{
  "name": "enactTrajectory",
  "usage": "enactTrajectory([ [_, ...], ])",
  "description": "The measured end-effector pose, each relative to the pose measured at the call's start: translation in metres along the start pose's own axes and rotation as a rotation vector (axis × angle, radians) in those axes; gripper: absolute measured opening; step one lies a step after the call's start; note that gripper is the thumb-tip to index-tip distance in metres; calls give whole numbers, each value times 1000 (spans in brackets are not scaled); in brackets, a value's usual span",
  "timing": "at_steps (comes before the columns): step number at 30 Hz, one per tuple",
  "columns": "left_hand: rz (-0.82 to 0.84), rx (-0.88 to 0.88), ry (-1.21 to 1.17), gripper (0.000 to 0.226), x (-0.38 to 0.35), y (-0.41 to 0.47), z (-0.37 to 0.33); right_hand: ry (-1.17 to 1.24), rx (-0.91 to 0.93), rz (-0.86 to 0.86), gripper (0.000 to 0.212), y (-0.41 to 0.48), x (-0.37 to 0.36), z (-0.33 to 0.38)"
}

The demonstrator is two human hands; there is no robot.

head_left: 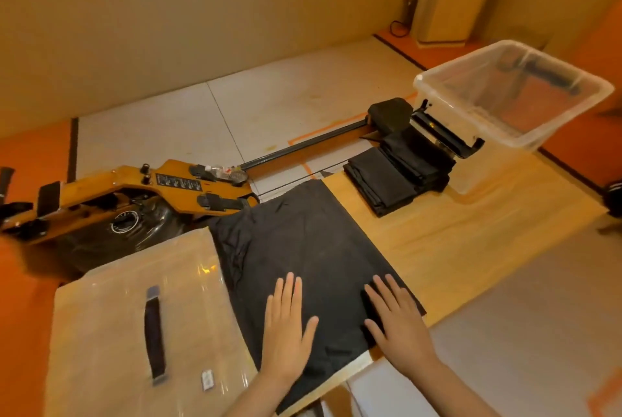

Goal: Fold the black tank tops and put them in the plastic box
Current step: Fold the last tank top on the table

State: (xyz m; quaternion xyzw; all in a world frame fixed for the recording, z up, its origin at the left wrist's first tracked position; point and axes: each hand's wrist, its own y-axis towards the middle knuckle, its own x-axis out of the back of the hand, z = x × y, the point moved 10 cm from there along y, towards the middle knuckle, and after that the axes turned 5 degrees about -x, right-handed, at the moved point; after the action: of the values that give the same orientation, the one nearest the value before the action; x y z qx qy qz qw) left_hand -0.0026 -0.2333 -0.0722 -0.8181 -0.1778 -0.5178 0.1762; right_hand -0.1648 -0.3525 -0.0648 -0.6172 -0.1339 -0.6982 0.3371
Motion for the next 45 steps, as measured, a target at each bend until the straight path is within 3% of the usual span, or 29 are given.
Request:
enactTrajectory([
  [6,86,176,114,81,-39,-72,22,-151,231,187,64,3,-37,3],
  [11,107,181,177,103,-45,-83,15,-221,326,299,97,7,-35,-28],
  [15,142,105,190,114,-52,-97,10,-273,467,274,111,12,-32,-33],
  [18,121,84,208,128,-52,-104,1,-211,465,241,134,9,-27,-40],
  [21,49,66,293,134,-53,-112,-9,-184,468,140,113,8,-25,-51],
  [24,79,26,309,125,-59,-123,-22,-200,537,23,103,-4,-18,-62],
  [27,96,-19,285,116,-58,-137,-37,-152,566,44,99,-15,-12,-82],
  [29,14,-19,245,111,-45,-145,-43,-83,597,94,87,-20,-6,-92],
  [32,-141,76,32,82,-17,-153,-50,84,583,89,53,-22,13,-106],
  [35,-158,248,-194,51,0,-155,-51,213,475,43,39,-18,37,-116],
  [40,-292,411,-524,38,18,-154,-40,501,411,30,26,-13,72,-117],
  [45,-359,462,-663,29,31,-159,-43,750,360,104,22,-8,95,-110],
])
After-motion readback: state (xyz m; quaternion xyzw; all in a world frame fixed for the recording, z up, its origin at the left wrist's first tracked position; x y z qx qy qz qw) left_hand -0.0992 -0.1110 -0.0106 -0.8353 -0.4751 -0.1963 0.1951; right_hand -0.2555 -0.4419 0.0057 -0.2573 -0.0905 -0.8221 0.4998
